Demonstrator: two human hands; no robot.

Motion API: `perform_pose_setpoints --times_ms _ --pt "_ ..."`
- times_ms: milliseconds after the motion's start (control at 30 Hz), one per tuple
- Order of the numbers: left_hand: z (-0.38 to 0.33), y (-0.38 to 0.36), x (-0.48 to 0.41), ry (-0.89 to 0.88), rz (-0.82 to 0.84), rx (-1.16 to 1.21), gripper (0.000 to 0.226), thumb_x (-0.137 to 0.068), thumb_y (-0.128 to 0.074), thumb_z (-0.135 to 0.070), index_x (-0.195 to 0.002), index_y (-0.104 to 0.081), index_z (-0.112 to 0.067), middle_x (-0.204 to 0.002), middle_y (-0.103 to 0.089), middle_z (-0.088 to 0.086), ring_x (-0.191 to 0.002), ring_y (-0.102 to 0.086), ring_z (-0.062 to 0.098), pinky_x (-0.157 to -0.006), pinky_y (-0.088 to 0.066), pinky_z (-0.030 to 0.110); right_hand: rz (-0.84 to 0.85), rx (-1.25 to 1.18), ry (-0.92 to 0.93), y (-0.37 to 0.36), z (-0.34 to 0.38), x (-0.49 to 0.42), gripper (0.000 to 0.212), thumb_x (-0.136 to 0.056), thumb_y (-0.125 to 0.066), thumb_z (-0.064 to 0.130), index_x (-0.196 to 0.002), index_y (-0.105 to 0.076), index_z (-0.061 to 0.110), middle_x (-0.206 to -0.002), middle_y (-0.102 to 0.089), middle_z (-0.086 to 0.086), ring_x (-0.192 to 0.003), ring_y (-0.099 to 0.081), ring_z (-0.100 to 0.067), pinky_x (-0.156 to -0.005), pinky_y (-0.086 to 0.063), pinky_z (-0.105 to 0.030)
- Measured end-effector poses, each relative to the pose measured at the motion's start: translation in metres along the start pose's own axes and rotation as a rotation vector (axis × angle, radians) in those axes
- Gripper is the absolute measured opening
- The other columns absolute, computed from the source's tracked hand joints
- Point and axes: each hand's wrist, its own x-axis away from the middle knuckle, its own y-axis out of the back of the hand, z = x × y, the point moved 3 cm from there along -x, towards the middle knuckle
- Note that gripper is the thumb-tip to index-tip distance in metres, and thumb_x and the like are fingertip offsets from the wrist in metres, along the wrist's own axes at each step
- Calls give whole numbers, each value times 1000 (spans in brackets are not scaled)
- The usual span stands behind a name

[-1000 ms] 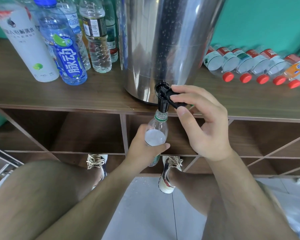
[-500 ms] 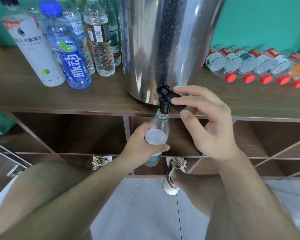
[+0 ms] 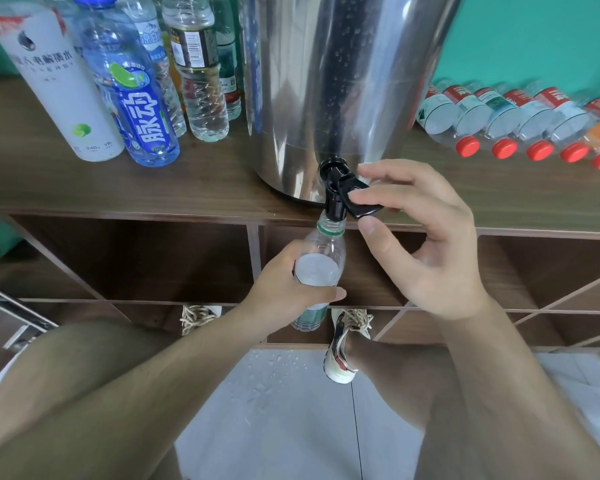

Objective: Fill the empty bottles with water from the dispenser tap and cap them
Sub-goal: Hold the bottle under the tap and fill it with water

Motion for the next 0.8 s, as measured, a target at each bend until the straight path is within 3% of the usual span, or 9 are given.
perform_pose_setpoints --times_ms 167,300,467,667,800 --pt "6 -6 -1 4 -12 -4 75 -68 -95 -37 -128 -49 -41 -118 -60 -18 -112 -59 8 -87 -53 24 -12 1 -3 -2 1 2 21 -93 -67 1 -112 -73 -4 -118 -64 -22 -113 -64 -26 -94 -52 -37" --pt "8 -10 -3 4 -30 -2 73 -69 -95 -34 -123 -48 -45 -115 -59 -20 -107 -58 2 -77 -46 16 -14 -7 -8 -2 2 3 20 -94 -68 4 -112 -73 -4 -120 -65 -22 -115 -64 -27 -92 -52 -37" --pt "12 -14 -4 23 -25 -22 77 -69 -94 -33 -128 -46 -42 -118 -58 -18 -112 -58 8 -92 -51 28 -24 -9 -21 -1 3 3 20 -94 -69 6 -112 -73 -1 -121 -67 -20 -113 -65 -27 -90 -51 -32" --pt "15 -15 -7 35 -48 -38 75 -70 -94 -33 -126 -45 -41 -114 -55 -19 -104 -56 3 -75 -43 15 -17 -14 -34 1 3 4 19 -95 -66 7 -112 -73 1 -120 -68 -18 -112 -65 -27 -82 -51 -35" --pt "20 -15 -9 36 -63 -39 75 -69 -94 -34 -128 -47 -39 -117 -56 -18 -109 -57 8 -84 -48 23 -16 -19 -41 0 3 5 18 -95 -66 6 -111 -73 2 -120 -68 -17 -113 -65 -26 -79 -53 -38"
